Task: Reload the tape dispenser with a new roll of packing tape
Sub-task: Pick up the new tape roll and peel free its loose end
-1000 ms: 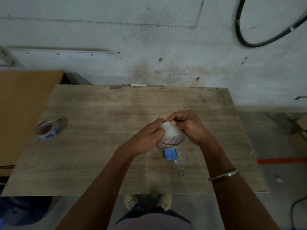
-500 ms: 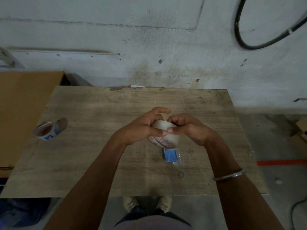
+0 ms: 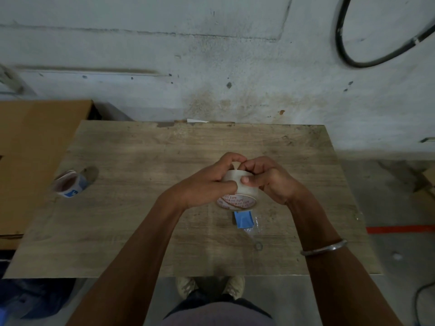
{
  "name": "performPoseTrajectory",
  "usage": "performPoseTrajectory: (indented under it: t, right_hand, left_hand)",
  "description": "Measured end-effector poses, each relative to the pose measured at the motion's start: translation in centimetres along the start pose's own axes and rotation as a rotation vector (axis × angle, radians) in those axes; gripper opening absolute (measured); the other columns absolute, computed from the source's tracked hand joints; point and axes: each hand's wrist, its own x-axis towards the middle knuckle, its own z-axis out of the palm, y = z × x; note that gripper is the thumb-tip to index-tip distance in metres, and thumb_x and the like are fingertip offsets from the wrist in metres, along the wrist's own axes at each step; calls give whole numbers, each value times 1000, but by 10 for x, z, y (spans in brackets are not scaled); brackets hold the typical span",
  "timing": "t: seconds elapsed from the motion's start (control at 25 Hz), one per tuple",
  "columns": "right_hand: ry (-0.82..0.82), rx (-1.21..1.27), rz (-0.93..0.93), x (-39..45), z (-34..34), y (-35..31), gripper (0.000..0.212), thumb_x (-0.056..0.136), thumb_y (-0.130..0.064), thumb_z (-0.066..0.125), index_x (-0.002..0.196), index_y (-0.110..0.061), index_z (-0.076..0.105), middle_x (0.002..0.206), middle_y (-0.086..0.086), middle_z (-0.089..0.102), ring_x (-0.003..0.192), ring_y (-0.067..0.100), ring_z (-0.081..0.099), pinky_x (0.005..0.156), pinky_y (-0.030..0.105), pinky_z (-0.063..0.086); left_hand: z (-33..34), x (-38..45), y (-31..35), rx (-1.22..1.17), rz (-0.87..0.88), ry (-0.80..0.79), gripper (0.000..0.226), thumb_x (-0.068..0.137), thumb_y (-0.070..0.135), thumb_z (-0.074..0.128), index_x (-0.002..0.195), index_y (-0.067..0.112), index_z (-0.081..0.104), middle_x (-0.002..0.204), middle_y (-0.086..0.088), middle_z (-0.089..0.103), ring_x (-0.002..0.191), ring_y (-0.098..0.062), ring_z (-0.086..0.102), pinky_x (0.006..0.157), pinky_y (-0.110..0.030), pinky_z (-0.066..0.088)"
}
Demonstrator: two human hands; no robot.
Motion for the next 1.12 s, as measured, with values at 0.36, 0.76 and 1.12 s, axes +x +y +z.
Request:
performPoseTrajectory:
  t: [0.36,0.76,1.12]
  right_hand:
    - [-5,-41,18,1,5,-2,11,72,-10,68,79,-3,71,68,9,68,60,20,63,57,26,46]
    - [-7,-28,13,5,0,-5,15,74,-10,66,85,1,71,72,12,69,66,26,64,61,28,47]
    - [5,-19,42,10,2,3,39,67,-24,73,84,11,67,78,21,62,69,32,55,61,31,39]
  left_hand:
    - [6,4,-6,43,13,43,55,76,19,54,128,28,37,94,-10,63,68,-9,57,57,-26,46]
    - [5,5,-15,-93,64,83,46,88,24,65,130,29,44,101,-19,65,95,-34,66,82,-54,54]
    - [4,4,-14,-24,23,51,53,81,22,47,132,32,39,103,-15,61,81,-21,61,68,-35,51]
